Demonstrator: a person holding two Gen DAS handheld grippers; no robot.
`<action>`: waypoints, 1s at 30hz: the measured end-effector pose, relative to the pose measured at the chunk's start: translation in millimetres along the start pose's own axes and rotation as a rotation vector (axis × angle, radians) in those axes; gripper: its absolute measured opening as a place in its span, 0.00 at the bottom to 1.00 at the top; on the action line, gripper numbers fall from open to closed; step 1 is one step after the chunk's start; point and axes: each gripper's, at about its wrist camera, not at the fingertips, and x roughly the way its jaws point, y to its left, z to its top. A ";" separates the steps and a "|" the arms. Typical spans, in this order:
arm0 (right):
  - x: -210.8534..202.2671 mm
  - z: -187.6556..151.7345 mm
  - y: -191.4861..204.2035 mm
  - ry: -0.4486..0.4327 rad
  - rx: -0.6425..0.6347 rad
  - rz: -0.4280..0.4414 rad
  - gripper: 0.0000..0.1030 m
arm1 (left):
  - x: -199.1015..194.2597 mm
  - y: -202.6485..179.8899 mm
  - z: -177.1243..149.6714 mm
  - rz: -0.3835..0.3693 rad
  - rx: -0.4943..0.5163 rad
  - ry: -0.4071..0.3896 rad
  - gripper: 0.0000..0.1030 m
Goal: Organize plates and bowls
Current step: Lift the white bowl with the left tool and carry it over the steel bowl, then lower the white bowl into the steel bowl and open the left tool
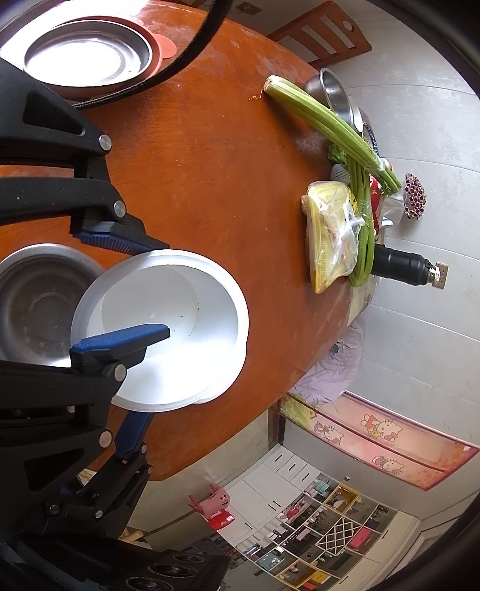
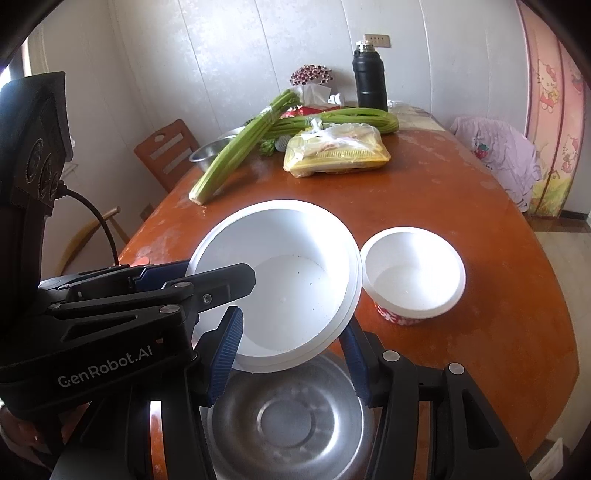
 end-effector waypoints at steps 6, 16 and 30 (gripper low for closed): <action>-16.3 -13.8 -0.3 -0.008 -0.004 -0.002 0.54 | -9.3 -11.6 -13.6 -0.005 0.009 -0.002 0.36; -28.0 -33.8 5.1 0.005 -0.024 0.001 0.54 | -16.1 -17.3 -36.4 -0.001 0.010 0.019 0.36; -25.1 -52.0 7.8 0.046 -0.034 0.004 0.54 | -11.3 -18.6 -58.7 0.021 0.013 0.062 0.36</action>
